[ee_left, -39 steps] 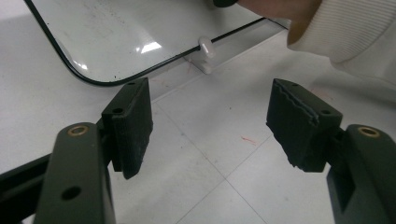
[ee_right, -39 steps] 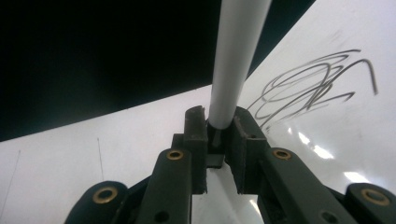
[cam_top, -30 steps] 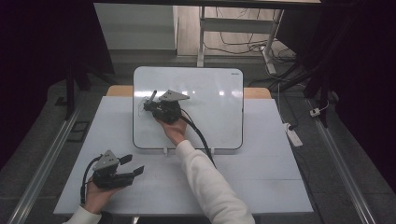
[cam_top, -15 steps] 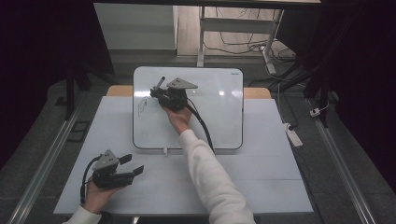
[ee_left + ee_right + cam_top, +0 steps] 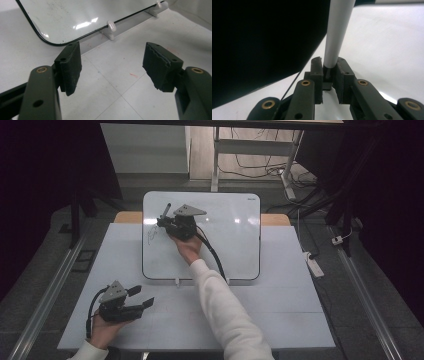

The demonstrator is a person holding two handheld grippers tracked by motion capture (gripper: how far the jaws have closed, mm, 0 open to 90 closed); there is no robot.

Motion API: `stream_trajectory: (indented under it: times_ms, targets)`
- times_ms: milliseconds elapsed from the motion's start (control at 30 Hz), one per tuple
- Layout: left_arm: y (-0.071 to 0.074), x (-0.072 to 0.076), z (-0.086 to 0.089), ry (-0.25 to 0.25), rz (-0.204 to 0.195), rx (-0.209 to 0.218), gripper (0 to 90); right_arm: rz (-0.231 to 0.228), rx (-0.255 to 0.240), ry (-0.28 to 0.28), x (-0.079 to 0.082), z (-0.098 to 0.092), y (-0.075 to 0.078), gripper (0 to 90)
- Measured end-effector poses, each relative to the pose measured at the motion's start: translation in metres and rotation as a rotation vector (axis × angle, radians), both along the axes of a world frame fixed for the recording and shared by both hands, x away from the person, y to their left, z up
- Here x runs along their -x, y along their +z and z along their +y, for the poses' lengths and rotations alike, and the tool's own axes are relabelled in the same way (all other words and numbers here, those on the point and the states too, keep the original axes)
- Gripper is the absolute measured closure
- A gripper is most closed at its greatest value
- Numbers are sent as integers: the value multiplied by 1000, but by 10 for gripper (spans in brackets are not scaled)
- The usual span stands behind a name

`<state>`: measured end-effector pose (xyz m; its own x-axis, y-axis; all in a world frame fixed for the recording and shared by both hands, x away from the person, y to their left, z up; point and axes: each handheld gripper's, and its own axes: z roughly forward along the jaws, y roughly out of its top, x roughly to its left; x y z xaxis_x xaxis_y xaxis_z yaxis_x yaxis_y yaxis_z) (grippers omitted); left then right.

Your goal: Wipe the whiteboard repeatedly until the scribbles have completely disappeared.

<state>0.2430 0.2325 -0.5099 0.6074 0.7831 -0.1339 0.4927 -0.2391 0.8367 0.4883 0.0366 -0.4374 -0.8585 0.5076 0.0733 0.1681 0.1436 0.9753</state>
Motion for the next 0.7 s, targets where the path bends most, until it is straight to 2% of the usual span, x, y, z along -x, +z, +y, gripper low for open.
stream_trajectory:
  times_ms: [100,200,300,367,533,600,700]
  targets:
    - [0,0,0,-1,1,0,320,-2,-10,-8,-3,0,2,778]
    - [0,-1,0,0,1,1,320,11,-10,12,0,2,-3,777]
    - [0,0,0,-1,1,-1,320,17,16,49,6,10,-8,778]
    - [0,0,-1,-1,-1,-1,320,9,29,51,6,13,-8,777]
    - [0,0,0,0,-1,1,320,6,-33,-3,-3,7,1,778]
    - [0,-1,0,-2,0,0,320,1,-33,-8,-4,8,0,778]
    - [0,-1,1,-1,0,0,320,15,-22,30,1,16,-6,778]
